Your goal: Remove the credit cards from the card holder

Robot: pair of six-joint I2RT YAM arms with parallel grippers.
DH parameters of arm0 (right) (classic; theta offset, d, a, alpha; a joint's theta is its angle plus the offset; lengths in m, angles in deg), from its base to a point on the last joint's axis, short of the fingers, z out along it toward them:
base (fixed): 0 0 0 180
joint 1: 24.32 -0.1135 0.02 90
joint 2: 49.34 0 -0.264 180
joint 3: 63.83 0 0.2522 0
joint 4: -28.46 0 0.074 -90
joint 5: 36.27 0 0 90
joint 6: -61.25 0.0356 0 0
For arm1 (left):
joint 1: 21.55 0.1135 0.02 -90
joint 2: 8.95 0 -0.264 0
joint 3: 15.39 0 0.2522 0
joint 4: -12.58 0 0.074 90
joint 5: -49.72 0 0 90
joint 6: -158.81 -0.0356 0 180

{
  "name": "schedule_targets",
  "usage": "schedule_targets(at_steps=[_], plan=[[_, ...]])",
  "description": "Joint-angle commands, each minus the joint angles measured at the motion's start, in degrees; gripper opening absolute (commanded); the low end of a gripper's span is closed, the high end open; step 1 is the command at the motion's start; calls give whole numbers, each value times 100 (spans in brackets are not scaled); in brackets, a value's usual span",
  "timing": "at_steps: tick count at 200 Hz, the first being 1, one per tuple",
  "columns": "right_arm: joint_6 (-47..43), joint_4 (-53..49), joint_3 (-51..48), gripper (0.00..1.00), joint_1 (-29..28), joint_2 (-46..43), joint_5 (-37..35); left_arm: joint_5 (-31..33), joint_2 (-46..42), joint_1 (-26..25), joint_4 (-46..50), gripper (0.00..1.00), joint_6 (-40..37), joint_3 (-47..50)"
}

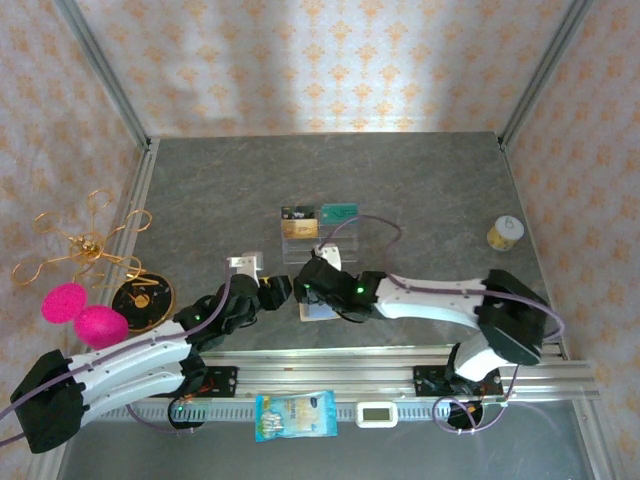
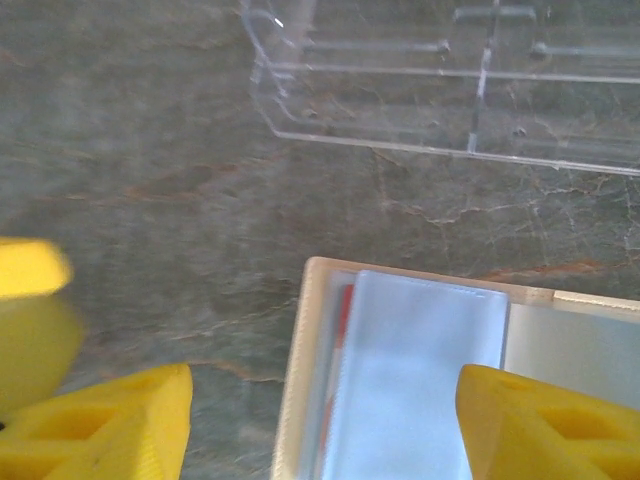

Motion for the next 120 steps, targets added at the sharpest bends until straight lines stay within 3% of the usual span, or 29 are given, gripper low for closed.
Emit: schedule_targets(at_steps=[1,30,120], plan=[[116,-472,148,70,-1,419,-444,128,-229,-14,173,58,-13,36],[143,-469,205,70,-2,735,-445,200,-455,-4,253,63,-23,93],[77,-210,-29,69,-3,1010,-144,207,-526,22,355,63,-97,71]])
